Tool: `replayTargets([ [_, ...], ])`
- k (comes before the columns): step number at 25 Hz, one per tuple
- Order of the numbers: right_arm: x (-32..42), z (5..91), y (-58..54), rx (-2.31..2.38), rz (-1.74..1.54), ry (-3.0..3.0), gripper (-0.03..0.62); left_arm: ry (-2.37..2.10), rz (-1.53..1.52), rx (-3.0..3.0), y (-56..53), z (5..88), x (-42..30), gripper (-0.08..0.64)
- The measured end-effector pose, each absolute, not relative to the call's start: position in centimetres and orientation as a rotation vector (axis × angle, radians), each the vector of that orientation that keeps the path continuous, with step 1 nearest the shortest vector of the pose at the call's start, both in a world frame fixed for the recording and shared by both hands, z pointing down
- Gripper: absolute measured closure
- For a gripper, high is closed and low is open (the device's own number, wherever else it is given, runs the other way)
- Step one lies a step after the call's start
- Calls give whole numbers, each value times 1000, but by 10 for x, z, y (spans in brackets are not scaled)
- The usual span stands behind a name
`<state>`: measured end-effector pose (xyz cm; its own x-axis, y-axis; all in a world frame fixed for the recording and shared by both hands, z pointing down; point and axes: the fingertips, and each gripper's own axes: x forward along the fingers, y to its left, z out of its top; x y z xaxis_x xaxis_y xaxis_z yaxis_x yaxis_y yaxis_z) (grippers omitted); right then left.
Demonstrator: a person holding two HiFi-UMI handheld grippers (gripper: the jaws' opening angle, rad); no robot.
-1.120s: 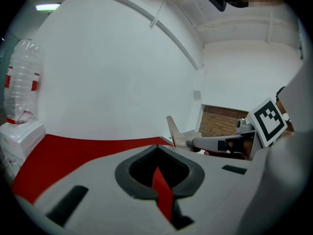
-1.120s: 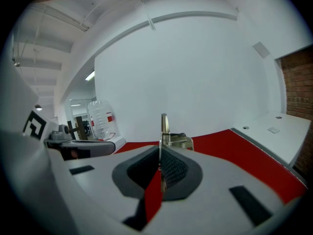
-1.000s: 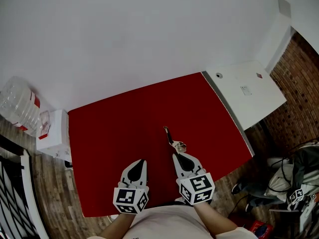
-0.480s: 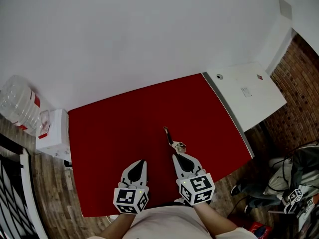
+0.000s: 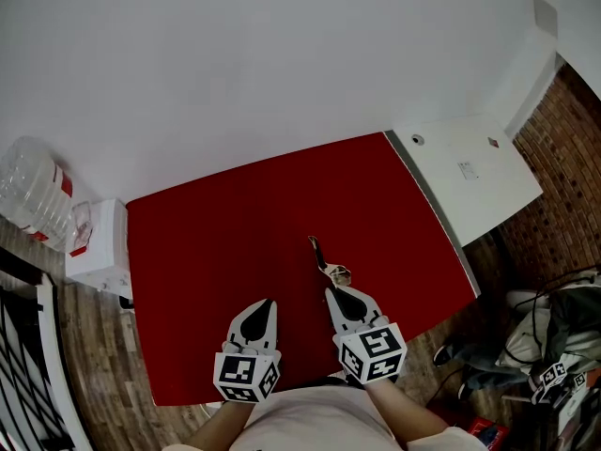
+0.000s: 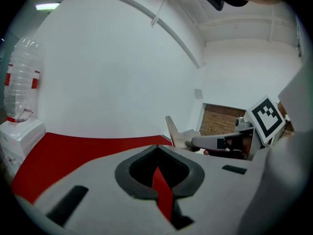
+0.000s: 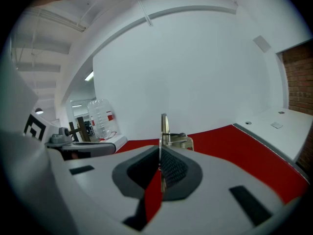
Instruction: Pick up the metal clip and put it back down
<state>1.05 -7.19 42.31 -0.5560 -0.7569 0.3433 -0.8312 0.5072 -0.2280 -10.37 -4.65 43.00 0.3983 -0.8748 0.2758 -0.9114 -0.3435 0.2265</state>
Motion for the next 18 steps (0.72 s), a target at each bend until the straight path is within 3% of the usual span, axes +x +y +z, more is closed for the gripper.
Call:
replayTargets([
  [18, 9, 504, -148, 1370, 841, -2460, 584, -1529, 218, 2280, -80, 471, -112, 557],
])
